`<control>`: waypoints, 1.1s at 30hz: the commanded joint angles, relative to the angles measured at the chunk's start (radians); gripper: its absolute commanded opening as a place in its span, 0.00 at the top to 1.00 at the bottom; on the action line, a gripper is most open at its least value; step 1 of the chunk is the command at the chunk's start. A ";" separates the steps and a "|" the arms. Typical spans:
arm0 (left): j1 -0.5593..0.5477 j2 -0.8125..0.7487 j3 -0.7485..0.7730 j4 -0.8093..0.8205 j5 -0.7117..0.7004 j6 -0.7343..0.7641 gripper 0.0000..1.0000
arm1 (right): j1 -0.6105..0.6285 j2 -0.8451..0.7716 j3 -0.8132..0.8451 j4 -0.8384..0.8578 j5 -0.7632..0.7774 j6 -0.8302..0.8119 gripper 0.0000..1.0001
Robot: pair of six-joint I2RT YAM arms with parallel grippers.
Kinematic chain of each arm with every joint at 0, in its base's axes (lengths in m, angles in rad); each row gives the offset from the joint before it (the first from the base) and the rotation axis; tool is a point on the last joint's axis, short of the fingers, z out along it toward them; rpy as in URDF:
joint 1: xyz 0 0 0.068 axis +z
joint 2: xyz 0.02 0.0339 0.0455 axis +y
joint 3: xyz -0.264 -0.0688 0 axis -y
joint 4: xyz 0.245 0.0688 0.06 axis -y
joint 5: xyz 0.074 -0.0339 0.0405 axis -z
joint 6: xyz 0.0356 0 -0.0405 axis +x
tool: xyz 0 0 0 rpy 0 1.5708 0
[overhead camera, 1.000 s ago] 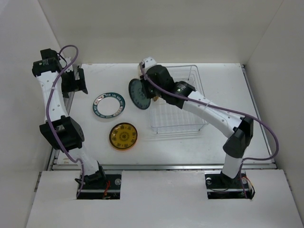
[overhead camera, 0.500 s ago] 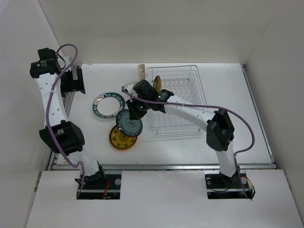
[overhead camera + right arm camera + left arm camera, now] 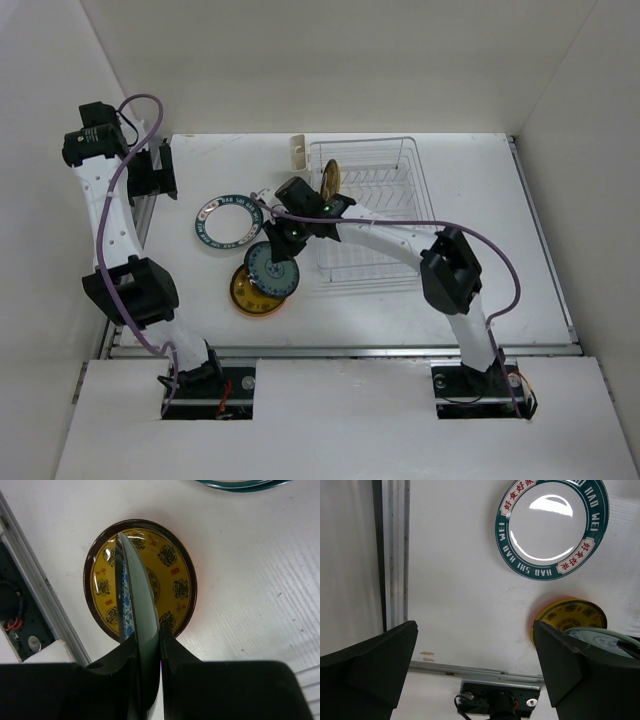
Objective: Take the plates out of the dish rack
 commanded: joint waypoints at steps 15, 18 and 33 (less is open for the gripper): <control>0.005 -0.075 -0.062 0.024 -0.036 0.017 0.00 | 0.063 0.217 0.275 -0.124 -0.020 -0.071 0.35; 0.005 -0.075 -0.073 0.024 -0.036 0.017 0.00 | 0.075 0.161 0.275 -0.142 0.035 -0.080 0.26; 0.005 -0.057 -0.073 0.034 -0.037 0.026 0.00 | -0.193 -0.062 0.396 -0.098 0.533 0.240 0.00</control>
